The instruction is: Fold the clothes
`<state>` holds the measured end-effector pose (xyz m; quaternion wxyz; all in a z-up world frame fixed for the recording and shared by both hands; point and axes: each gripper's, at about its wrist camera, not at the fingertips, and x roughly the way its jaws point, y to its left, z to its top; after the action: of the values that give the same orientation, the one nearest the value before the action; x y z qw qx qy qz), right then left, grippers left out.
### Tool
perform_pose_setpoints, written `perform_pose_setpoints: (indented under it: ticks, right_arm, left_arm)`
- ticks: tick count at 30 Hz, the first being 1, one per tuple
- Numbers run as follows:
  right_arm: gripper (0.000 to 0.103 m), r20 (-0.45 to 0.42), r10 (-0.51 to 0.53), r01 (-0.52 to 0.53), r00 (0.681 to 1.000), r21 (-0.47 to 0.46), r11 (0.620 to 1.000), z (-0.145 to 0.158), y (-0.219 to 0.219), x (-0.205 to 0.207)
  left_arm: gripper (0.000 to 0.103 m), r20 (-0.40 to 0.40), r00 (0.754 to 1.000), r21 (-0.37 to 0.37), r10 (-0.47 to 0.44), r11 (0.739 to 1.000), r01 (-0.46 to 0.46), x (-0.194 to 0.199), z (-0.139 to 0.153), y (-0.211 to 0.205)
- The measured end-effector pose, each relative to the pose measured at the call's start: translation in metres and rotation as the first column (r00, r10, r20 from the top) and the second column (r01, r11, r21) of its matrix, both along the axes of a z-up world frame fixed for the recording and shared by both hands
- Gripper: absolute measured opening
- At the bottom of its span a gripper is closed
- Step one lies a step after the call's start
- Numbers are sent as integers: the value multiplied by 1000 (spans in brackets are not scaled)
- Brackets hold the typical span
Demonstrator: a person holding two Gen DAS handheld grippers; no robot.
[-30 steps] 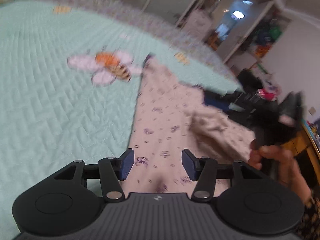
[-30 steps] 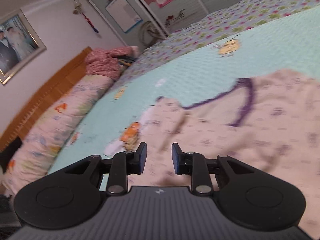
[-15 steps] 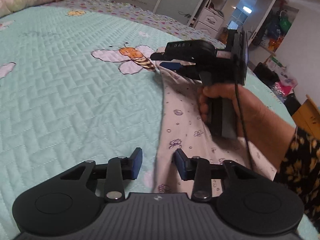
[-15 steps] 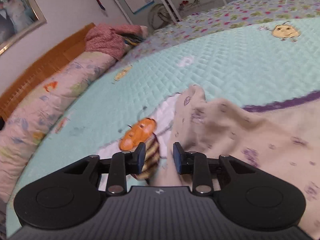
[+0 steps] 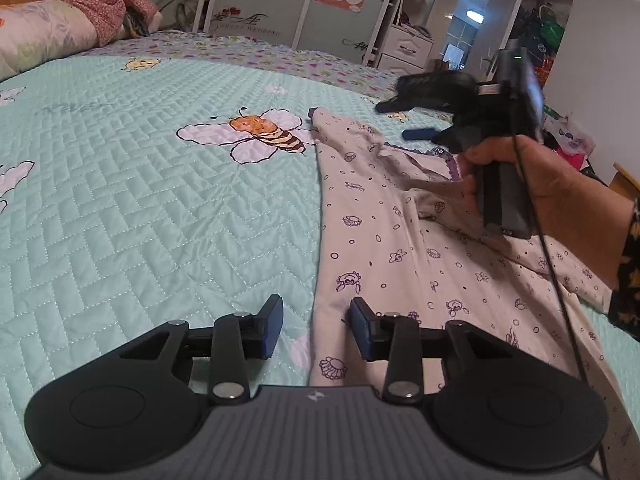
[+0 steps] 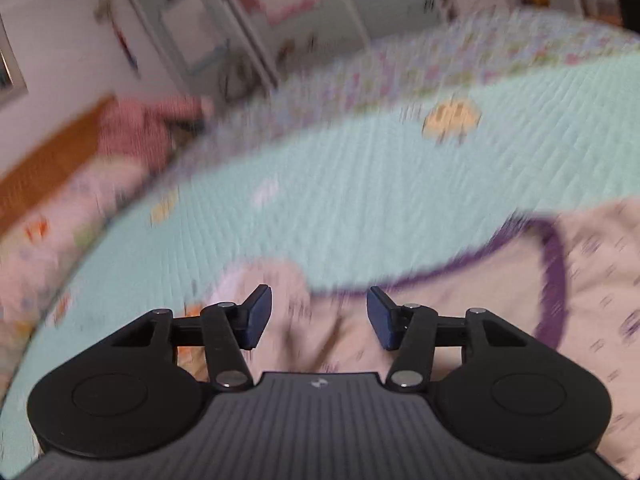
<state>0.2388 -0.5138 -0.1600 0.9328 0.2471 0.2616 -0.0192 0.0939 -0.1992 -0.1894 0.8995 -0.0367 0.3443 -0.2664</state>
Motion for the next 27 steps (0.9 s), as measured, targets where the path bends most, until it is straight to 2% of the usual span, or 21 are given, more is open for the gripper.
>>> perform_pose_setpoints:
  ticks: [1, 3, 6, 7, 8, 9, 11, 13, 14, 16, 19, 23, 25, 27]
  right_arm:
    - [55, 22, 3, -2, 1000, -6, 1000, 2, -2, -2]
    - [55, 11, 48, -47, 999, -52, 998, 2, 3, 8]
    - [53, -42, 148, -151, 988, -110, 982, -5, 15, 30]
    - [47, -75, 166, -176, 983, -142, 974, -8, 20, 37]
    - [8, -116, 160, -178, 980, -173, 969, -11, 23, 43]
    - [3, -154, 122, -151, 981, -194, 969, -15, 24, 46]
    - [3, -173, 46, -77, 984, -181, 980, -21, 18, 43]
    - [6, -158, 40, -64, 987, -149, 987, -24, 16, 40]
    - [11, -146, 46, -64, 988, -127, 990, -24, 15, 38]
    - [20, -94, 38, -46, 995, -82, 996, -17, 8, 28]
    - [22, -26, -26, 24, 999, -63, 998, 1, -8, -13]
    - [24, 4, -86, 85, 996, 56, 995, 22, -52, -123]
    - [31, -16, -112, 113, 994, 125, 986, 28, -73, -191]
    - [50, -58, -192, 199, 980, 166, 966, 32, -91, -258]
  left_arm:
    - [40, 4, 1000, 0, 0, 1000, 0, 0, -1, 0]
    - [40, 16, 1000, 3, -1, 1000, 1, -1, -2, 0]
    - [41, 27, 1000, 2, -5, 1000, 5, -2, -3, -1]
    - [42, 26, 1000, -1, -5, 1000, 5, -3, -4, -1]
    - [42, 25, 1000, -4, -5, 1000, 5, -2, -4, -1]
    - [42, 25, 1000, -6, -6, 1000, 6, -2, -4, -1]
    - [42, 29, 1000, 0, -7, 1000, 7, -3, -4, -2]
    - [42, 40, 999, 14, -10, 1000, 10, -5, -3, -4]
    - [42, 43, 999, 18, -11, 1000, 10, -5, -3, -4]
    - [42, 44, 999, 22, -11, 1000, 10, -5, -3, -5]
    - [43, 48, 999, 28, -10, 1000, 9, -5, -4, -5]
    - [45, 46, 999, 31, -17, 999, 16, -5, -2, -5]
    - [47, 44, 999, 32, -21, 999, 20, -6, -1, -5]
    - [47, 40, 999, 36, -23, 999, 22, -7, 1, -5]
